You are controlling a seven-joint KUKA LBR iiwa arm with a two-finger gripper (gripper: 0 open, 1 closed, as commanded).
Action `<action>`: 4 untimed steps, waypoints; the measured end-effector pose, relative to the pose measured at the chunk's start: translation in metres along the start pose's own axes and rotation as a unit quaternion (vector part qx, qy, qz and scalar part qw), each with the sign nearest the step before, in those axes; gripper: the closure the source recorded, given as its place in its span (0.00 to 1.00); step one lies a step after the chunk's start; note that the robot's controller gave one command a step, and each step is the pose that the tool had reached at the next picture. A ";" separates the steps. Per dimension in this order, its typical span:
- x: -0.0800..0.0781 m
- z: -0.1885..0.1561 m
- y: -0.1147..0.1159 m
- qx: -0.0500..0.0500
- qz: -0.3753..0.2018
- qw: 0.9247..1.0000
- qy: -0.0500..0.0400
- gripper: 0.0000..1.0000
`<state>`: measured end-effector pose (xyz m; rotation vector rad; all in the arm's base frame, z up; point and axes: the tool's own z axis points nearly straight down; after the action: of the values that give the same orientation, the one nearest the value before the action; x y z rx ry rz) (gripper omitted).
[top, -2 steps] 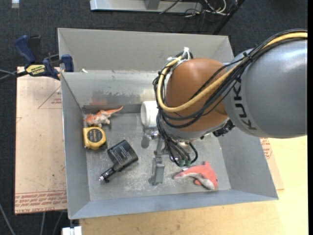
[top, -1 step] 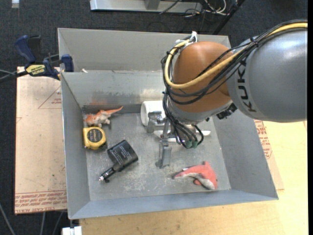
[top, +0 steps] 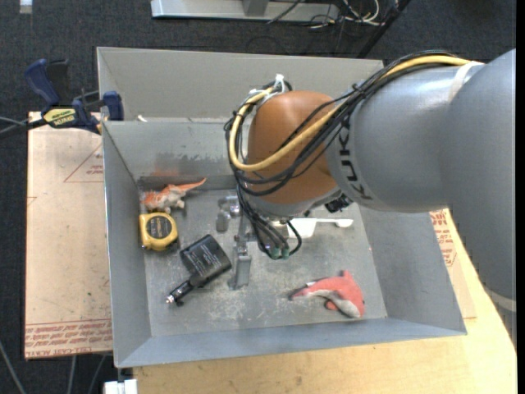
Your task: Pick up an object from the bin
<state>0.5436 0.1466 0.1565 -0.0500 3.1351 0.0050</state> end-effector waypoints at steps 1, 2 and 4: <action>0.009 0.049 0.035 0.000 -0.053 0.999 0.002 0.00; 0.022 0.079 0.053 -0.003 -0.100 0.995 -0.004 1.00; 0.025 0.078 0.052 -0.003 -0.082 0.997 -0.004 1.00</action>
Offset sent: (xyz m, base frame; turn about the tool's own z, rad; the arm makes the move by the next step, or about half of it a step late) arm -0.0257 0.0495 -0.0833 -0.2010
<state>0.5177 0.1984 0.0790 -0.3072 3.1121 0.0141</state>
